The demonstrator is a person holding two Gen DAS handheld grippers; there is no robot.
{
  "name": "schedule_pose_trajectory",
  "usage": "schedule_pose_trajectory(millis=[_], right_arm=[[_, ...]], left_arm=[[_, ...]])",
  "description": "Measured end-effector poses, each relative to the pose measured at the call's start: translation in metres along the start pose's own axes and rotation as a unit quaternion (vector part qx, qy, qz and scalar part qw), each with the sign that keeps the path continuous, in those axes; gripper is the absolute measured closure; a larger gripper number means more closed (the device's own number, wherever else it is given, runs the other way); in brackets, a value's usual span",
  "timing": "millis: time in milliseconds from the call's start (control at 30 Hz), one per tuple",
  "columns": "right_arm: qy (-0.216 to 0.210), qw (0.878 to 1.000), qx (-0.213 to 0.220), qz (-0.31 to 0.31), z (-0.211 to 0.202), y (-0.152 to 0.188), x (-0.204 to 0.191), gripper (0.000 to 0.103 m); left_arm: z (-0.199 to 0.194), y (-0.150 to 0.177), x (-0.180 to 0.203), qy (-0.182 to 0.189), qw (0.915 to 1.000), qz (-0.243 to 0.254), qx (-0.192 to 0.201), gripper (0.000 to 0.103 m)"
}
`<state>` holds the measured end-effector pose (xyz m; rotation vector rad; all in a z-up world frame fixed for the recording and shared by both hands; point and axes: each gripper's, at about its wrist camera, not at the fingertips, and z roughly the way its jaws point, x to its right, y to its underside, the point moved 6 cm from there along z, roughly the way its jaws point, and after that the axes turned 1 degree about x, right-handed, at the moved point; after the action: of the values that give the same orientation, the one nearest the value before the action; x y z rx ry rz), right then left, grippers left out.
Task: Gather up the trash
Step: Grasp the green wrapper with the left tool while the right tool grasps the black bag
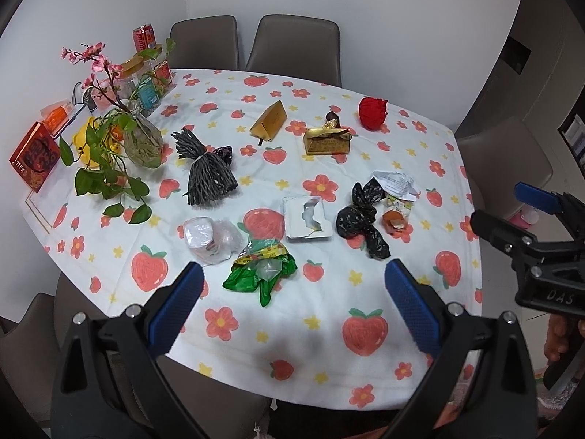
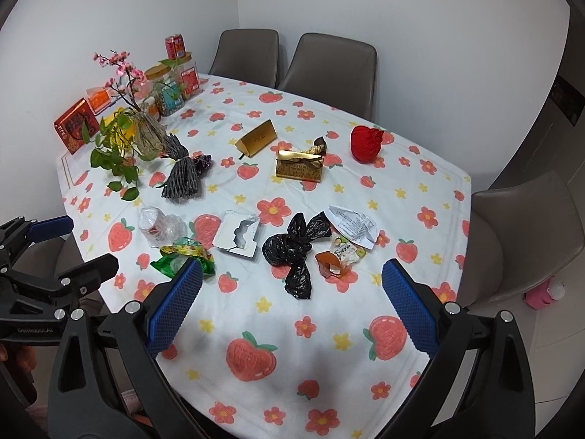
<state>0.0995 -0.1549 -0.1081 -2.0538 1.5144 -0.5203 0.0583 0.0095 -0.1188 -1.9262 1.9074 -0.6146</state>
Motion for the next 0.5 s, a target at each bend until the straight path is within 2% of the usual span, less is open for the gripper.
schedule_pose_trajectory(millis=[333,500], right_arm=[[-0.002,1.000,-0.025,0.000,0.118,0.015,0.002,0.009],[0.004,0.999,-0.046,0.006,0.181,0.027,0.001,0.011]], left_arm=[[0.104,0.012,-0.024,-0.011,0.9995,0.019,-0.023,0.004],[0.153,0.021,-0.037,-0.001,0.9996,0.014,-0.026,0.004]])
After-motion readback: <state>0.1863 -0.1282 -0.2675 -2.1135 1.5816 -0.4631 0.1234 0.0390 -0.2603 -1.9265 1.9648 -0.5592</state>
